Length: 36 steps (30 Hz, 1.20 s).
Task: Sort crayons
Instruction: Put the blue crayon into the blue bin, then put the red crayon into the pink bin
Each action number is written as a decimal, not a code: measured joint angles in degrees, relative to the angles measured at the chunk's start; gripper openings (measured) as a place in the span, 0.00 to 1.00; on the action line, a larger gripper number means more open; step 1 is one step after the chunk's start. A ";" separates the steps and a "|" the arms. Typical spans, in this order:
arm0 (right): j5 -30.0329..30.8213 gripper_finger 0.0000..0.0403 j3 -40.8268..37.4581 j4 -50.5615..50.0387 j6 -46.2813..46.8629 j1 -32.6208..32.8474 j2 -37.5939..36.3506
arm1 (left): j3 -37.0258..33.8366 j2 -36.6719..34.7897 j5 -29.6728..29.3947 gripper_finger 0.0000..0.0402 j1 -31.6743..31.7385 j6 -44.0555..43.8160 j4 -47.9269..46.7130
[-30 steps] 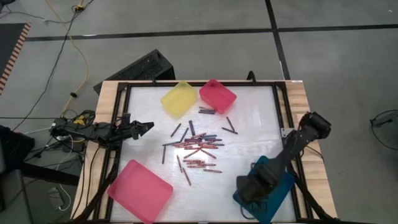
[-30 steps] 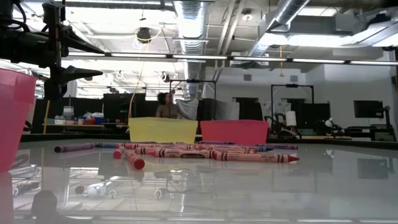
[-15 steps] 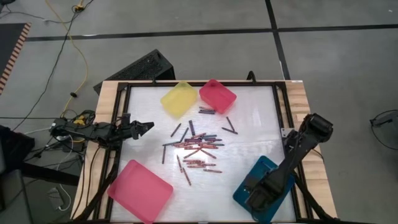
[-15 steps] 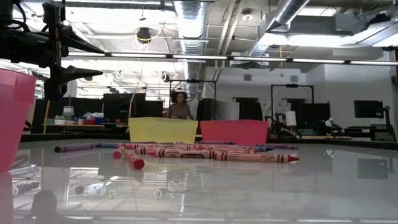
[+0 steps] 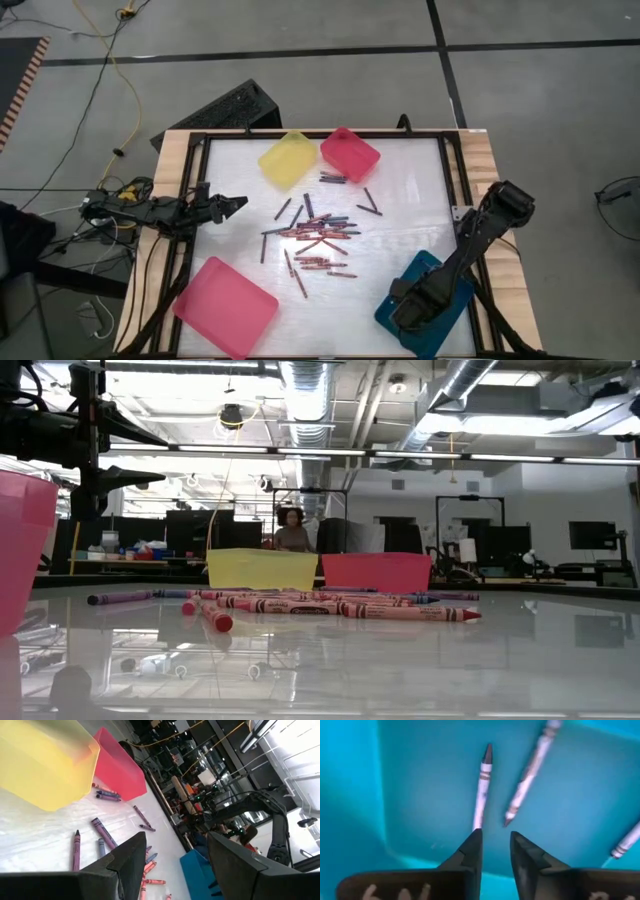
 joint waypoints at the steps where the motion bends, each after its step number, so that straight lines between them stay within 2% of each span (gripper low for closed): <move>1: -1.20 0.25 0.62 0.10 -1.78 -0.63 0.00 | 0.00 0.00 0.02 0.50 0.00 0.18 0.00; 6: -5.52 0.25 5.46 -0.02 -11.74 -4.26 -0.02 | 0.00 0.00 0.00 0.50 0.00 0.37 -0.11; 15: -5.04 0.25 15.15 -0.69 -28.28 -13.13 -0.09 | 0.00 0.00 -0.04 0.50 0.00 1.24 -0.13; 21: 0.44 0.25 16.24 0.35 -36.21 -18.55 0.11 | 0.00 0.00 -0.04 0.50 0.00 1.27 -0.12; 28: 8.50 0.25 16.20 2.29 -45.68 -21.92 1.72 | 0.00 0.00 0.61 0.50 0.00 1.29 -0.11; 36: 9.49 0.25 16.24 8.55 -47.85 -23.85 7.78 | 0.00 0.00 2.91 0.49 0.00 1.24 -1.03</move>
